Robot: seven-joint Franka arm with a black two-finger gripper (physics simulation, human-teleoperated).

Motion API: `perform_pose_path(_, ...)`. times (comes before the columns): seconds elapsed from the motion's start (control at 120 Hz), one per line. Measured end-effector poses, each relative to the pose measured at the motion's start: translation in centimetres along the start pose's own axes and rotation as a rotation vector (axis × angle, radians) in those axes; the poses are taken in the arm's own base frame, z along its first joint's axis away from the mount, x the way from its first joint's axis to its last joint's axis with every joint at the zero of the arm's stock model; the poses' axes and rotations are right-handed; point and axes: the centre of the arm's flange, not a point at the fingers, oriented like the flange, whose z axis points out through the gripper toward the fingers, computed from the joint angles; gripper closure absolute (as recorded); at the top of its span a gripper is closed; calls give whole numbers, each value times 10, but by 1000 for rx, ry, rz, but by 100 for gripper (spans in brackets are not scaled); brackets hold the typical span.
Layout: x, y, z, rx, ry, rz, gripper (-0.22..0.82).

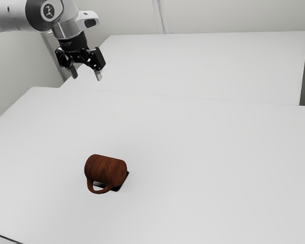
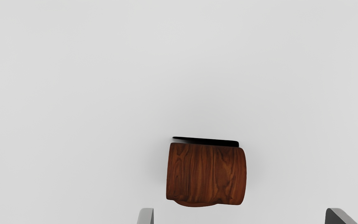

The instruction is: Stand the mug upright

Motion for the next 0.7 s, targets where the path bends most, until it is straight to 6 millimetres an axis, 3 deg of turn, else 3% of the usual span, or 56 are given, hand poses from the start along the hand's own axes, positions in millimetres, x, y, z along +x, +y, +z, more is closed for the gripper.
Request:
perform_pose_path(0.267,-5,8,6,-17,-8,-3,0)
perform_pose_path(0.475,-11,13,40,-84,-57,-12,0)
perform_pose_path(0.583,-12,-2,63,-131,-74,-27,0)
perform_pose_path(0.7,-19,-40,84,-186,-72,-80,0)
